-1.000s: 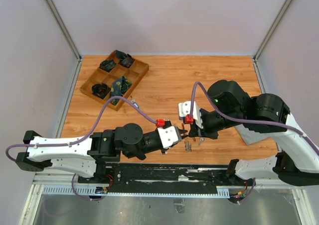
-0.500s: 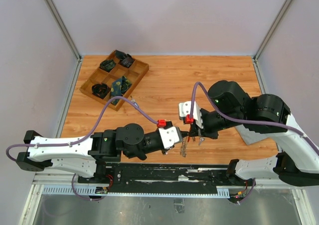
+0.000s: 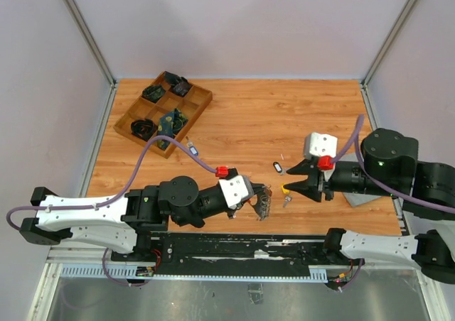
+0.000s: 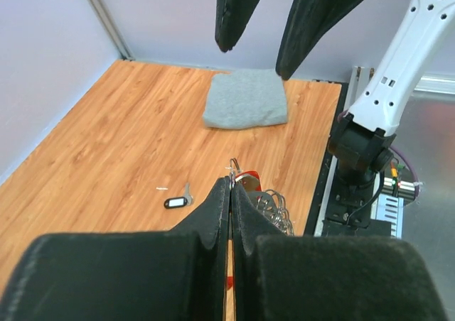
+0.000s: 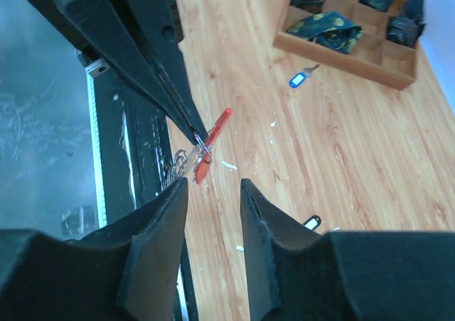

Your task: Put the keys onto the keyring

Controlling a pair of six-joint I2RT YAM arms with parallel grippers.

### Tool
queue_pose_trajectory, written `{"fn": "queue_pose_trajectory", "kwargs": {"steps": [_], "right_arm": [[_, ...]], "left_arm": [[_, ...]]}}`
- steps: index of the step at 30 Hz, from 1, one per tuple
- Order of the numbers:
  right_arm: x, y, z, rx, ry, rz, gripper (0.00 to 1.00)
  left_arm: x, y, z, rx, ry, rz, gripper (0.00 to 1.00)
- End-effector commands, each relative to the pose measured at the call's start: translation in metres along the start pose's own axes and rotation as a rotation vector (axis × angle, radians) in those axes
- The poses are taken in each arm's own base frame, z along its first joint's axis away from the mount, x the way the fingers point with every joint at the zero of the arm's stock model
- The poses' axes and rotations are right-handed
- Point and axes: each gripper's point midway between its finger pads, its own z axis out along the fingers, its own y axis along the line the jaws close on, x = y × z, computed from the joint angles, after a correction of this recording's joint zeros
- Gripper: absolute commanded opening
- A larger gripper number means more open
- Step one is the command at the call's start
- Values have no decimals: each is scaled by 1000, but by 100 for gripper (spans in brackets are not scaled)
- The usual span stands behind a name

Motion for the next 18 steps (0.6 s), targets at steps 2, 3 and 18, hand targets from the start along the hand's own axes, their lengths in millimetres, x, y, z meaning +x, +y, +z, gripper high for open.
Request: {"fn": "queue_pose_trajectory", "kwargs": {"steps": [2,3,18], "right_arm": [[-4,-17,7,155,-110,215,38],[-1,-16,10,159,-119,252,38],[-17,11,21,1,-318,582,41]], "left_arm": [[-22,8,-6,-22,-92,-74,0],[-24,9,-7,-15,-104,-87,1],[-35,11,-18,15,-164,-151,0]]}}
